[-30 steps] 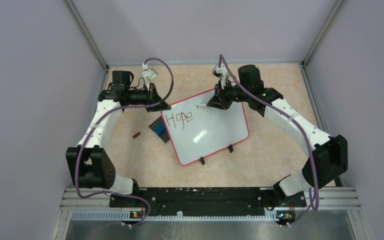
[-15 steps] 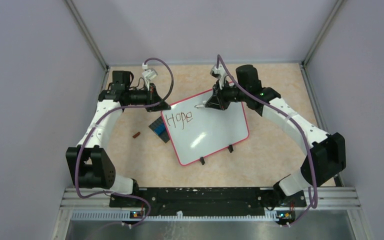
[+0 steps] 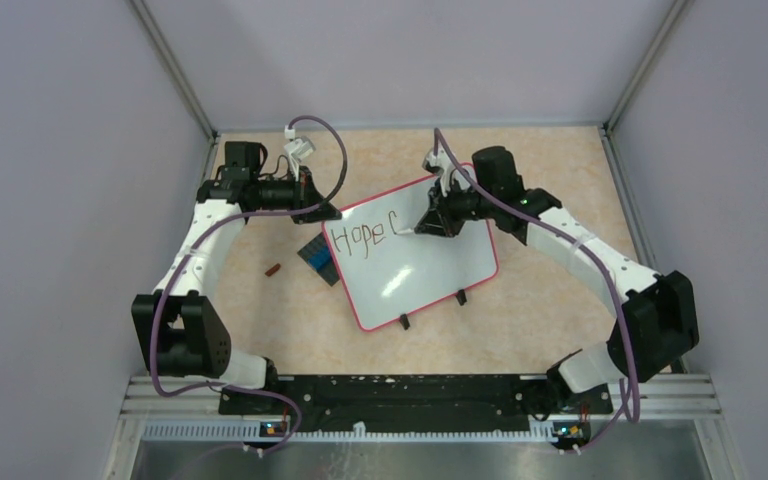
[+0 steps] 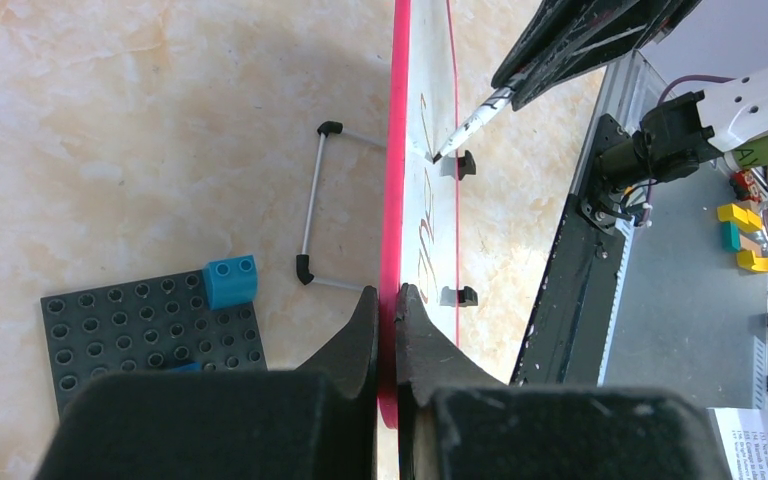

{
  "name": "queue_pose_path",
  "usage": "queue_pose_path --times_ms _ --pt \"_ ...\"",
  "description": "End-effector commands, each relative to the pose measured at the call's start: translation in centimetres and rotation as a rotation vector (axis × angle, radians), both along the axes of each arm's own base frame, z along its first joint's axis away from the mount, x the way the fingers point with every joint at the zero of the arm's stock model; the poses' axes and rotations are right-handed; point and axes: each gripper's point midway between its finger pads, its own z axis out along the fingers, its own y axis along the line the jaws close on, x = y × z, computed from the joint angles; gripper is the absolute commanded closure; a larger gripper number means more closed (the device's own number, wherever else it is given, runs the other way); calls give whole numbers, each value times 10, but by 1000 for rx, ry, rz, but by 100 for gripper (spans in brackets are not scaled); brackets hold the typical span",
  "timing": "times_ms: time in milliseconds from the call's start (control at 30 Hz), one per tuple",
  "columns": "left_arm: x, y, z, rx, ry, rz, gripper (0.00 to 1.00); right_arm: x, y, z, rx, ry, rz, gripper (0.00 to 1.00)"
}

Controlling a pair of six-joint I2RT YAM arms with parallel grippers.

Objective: Write a sentence on the whiteboard

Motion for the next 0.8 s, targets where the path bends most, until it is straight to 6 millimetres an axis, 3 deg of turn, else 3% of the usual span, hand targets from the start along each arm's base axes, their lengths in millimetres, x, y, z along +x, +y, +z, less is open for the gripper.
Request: queue_pose_path --times_ms 0,167,300,567,767 --pt "5 5 -13 63 -17 26 100 -2 -7 -5 -25 -40 -11 100" --pt "5 5 -13 60 -13 26 100 -10 -3 -15 -26 -14 10 100" --pt "5 5 -13 62 -15 27 100 -15 9 -11 -20 -22 39 100" --pt "3 5 -13 60 -16 26 100 -16 21 30 53 -79 68 100" --pt "3 4 -13 58 -14 25 100 -5 17 43 72 -101 33 100"
